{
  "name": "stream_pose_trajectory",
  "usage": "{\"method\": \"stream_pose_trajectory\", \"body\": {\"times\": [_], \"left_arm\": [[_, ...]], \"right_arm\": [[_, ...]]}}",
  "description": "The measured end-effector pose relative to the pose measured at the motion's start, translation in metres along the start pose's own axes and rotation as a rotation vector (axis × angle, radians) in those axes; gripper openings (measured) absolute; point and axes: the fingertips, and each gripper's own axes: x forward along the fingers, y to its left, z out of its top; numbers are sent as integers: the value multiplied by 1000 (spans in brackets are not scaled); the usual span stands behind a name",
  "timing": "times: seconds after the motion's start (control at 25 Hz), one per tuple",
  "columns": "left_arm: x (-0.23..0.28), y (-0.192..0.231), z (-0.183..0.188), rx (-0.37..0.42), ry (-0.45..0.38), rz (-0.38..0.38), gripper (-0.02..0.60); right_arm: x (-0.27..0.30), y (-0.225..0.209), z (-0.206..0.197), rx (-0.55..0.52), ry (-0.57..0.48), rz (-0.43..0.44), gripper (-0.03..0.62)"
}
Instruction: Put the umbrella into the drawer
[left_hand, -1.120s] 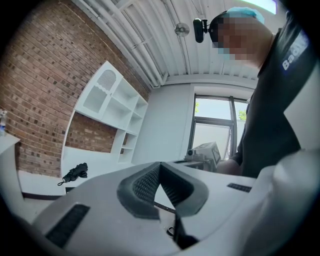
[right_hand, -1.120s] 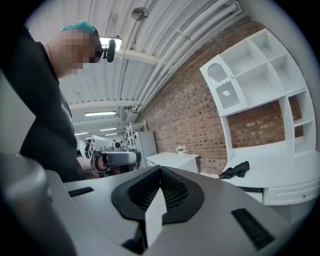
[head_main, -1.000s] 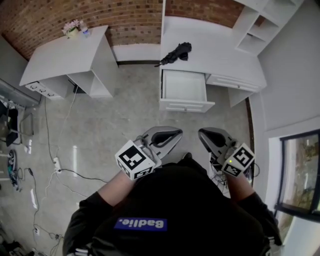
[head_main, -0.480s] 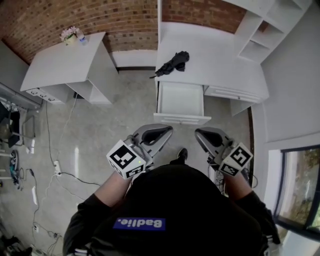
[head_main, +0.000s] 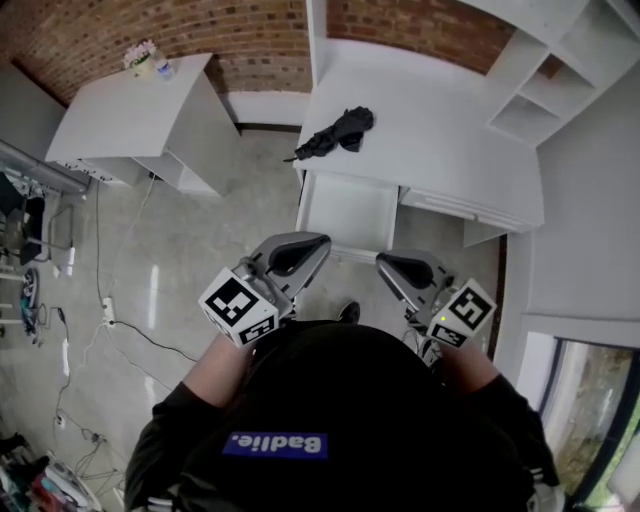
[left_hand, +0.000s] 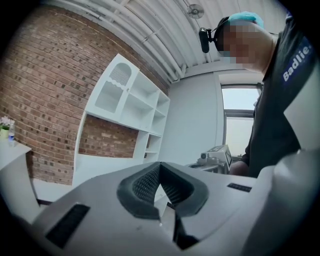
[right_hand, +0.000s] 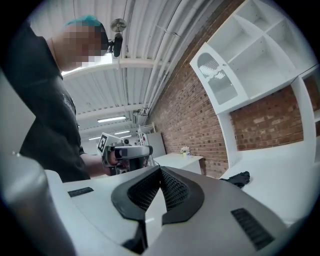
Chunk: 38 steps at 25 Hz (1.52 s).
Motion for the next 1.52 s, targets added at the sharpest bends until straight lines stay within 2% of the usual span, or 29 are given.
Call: {"method": "stream_pose_trajectory", "body": {"times": [0.2, 0.44, 1.04, 1.32, 1.52], "left_arm": [[20, 11, -7, -16, 23, 27, -2], [35, 39, -11, -26, 36, 33, -1], [68, 126, -14, 29, 100, -92, 2], [86, 183, -47, 73, 197, -106, 77], [99, 216, -70, 133, 258, -121, 124]], "right_arm": [[-4, -27, 4, 20, -16, 6, 29], [0, -47, 2, 31, -22, -24, 29], [31, -75, 36, 11, -66, -228, 29], [50, -82, 37, 19, -66, -317, 29], [47, -86, 32, 21, -33, -420, 29]]}}
